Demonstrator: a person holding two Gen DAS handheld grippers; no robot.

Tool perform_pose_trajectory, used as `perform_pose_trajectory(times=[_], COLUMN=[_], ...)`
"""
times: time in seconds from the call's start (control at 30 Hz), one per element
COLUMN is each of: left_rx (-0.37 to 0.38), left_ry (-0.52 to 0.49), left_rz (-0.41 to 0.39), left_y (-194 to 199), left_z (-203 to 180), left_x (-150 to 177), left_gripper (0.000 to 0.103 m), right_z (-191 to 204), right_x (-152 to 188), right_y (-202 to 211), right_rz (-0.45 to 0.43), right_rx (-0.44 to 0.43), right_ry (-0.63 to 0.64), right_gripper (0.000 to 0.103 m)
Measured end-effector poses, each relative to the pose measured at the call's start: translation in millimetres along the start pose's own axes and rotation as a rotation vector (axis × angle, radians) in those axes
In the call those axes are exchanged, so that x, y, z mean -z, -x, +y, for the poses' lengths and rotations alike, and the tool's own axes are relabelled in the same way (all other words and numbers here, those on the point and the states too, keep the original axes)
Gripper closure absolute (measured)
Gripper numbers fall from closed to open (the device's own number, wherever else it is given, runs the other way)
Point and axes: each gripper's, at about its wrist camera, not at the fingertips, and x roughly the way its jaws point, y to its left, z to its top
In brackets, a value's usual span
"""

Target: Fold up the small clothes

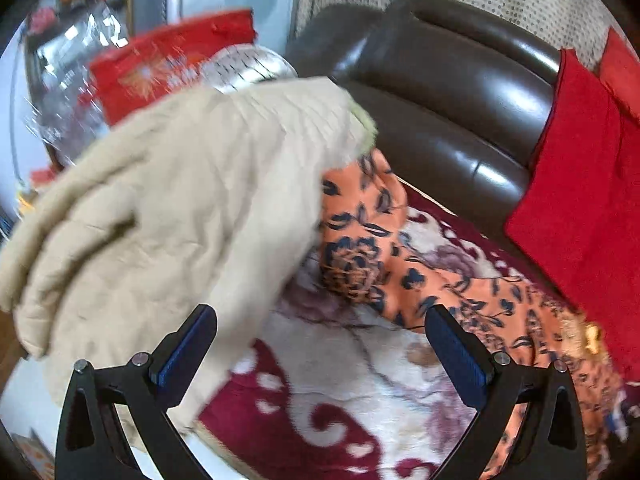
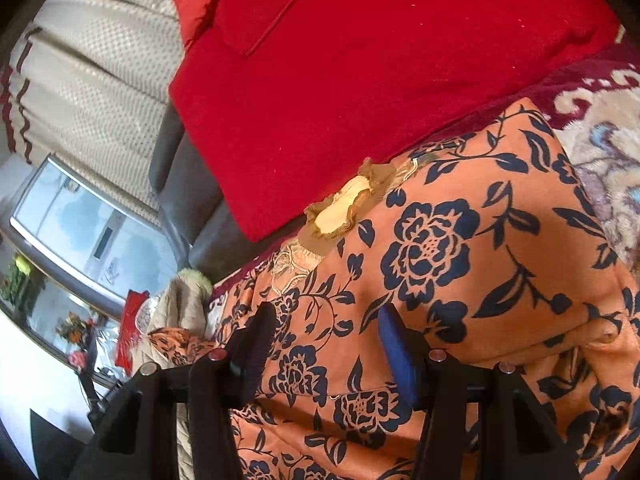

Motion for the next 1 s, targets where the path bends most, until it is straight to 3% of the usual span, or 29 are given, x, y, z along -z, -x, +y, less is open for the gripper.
perform_pose_trajectory(times=[0.1,0.23,0.4,0.47,0.53,0.6,0.73,1.0], left_rx=[0.003,0.009,-0.036,-0.031,0.005,0.015,0.039,0.13], left_ry=[0.042,0.109,0.137,0.19,0.233,0.268,0.253,-0.048], left_rz=[0.025,0.176,0.178,0.18,0.203,0.24,0.185,0.06], left_y=[-19.3,-69.1,-106.1,-120.5,-133.8,-147.4,-133.8,-46.9], left_z=[-10.9,-19.6,-32.7,-30.7,-27.9,-24.1,-23.7,-93.4], left_x=[-8.3,-8.4,-11.0,-13.5,-15.3,-16.7,-23.6,-65.9], left_gripper=[0.0,0.0,0.0,0.01,0.052,0.075,0.089,0.091], right_z=[-1.2,-2.7,-3.8,-4.3,-5.2,-5.6,-7.7,-16.5], right_x=[0.3,-1.7,-4.6,-5.3,-5.4,-5.5,-6.8,-13.7], right_y=[-4.8,-7.2,-6.6,-6.8,-6.7,-5.6,0.0,22.3], right_rz=[0.007,0.006,0.004,0.005,0.005,0.001,-0.017,-0.065], right_rx=[0.006,0.017,0.027,0.033,0.043,0.051,0.073,0.074], right_ry=[-0.001,0.002,0.016,0.021,0.03,0.04,0.061,0.036], right_gripper=[0.046,0.046,0.046,0.046,0.046,0.046,0.046,0.047])
